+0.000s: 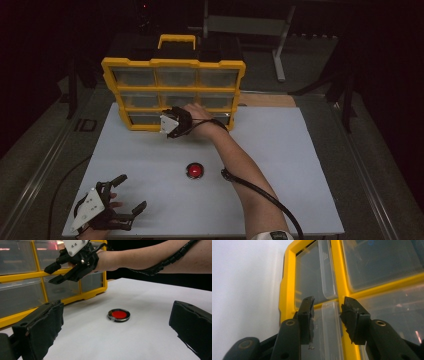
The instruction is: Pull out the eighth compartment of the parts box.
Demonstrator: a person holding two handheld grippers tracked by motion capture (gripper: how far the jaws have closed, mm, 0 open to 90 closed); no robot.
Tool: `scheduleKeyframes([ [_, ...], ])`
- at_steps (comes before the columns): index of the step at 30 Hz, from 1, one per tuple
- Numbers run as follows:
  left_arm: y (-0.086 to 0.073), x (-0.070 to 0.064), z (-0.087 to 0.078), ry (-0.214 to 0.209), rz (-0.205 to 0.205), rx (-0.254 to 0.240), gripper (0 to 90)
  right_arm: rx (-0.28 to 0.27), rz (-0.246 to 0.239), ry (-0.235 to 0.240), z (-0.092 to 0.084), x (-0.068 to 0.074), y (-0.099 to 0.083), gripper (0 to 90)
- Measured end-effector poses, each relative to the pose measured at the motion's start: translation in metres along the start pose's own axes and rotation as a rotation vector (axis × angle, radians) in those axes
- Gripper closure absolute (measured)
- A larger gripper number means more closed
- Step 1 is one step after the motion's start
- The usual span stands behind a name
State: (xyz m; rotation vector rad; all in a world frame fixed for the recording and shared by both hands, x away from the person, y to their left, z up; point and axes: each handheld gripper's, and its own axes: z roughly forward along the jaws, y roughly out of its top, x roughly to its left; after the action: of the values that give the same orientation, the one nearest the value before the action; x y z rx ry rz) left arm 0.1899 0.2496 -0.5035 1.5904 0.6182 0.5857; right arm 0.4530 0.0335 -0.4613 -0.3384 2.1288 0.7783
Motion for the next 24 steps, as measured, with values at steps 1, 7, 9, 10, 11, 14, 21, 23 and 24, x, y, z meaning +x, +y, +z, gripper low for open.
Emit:
scheduleKeyframes([
  [1,-0.0001,-0.0001,0.0001,-0.001,0.000,-0.001,0.0,0.003,0.005,0.005,0.0020,0.0006,0.0009,63.8],
  [7,-0.0003,-0.0009,0.0007,-0.010,0.002,0.004,0.0,0.022,-0.004,0.000,0.0032,0.0013,0.0021,66.8],
  [9,-0.0001,-0.0010,0.0004,-0.009,0.003,0.002,0.0,0.029,0.006,0.000,0.0013,0.0007,0.0004,68.0],
  [10,-0.0001,-0.0010,0.0003,-0.010,0.001,0.001,0.0,0.026,-0.008,0.002,0.0008,-0.0007,-0.0010,68.8],
  [11,0.0000,-0.0010,0.0004,-0.009,0.001,0.001,0.0,0.030,-0.010,0.005,0.0003,-0.0016,-0.0011,69.7],
  [14,0.0002,-0.0015,0.0009,-0.011,0.000,0.001,0.0,0.044,-0.037,0.005,0.0010,-0.0016,0.0009,70.1],
  [21,0.0005,-0.0026,0.0026,-0.020,0.004,0.004,0.0,0.064,-0.095,0.004,0.0012,-0.0006,0.0024,70.1],
  [23,0.0005,-0.0028,0.0036,-0.023,0.006,0.004,0.0,0.068,-0.089,0.014,0.0015,-0.0024,0.0035,70.2],
  [24,0.0006,-0.0028,0.0040,-0.025,0.008,0.005,0.0,0.071,-0.082,0.022,0.0014,-0.0033,0.0039,70.2],
])
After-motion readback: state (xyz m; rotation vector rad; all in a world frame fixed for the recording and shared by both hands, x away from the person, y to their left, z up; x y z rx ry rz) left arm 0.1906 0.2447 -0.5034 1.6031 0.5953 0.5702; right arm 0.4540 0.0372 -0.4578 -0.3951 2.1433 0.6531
